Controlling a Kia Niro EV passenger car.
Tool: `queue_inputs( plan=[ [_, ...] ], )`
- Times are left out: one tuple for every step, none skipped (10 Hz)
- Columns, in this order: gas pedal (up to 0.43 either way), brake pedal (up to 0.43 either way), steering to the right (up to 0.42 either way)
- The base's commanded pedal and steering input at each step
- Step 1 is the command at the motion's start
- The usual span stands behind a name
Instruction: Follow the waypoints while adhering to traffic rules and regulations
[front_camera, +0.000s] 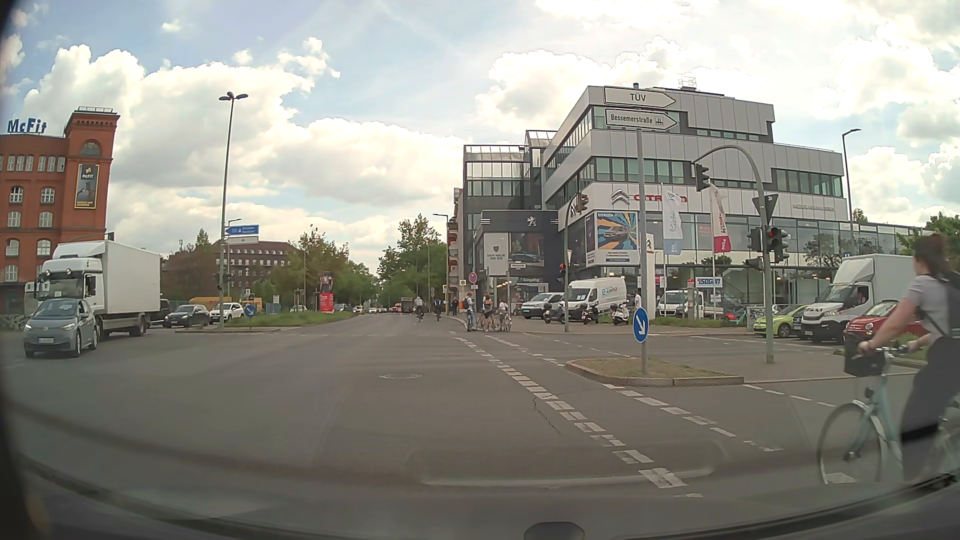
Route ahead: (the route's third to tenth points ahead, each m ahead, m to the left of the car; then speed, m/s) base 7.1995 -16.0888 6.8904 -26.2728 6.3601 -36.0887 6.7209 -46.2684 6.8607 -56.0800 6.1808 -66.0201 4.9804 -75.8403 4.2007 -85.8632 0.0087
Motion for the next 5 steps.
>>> queue_inputs(
  plan=[
    [0.000,0.018,0.738],
    [0.067,0.018,0.738],
    [0.220,0.018,0.738],
    [0.220,0.018,0.740],
    [0.220,0.018,0.741]
  ],
)
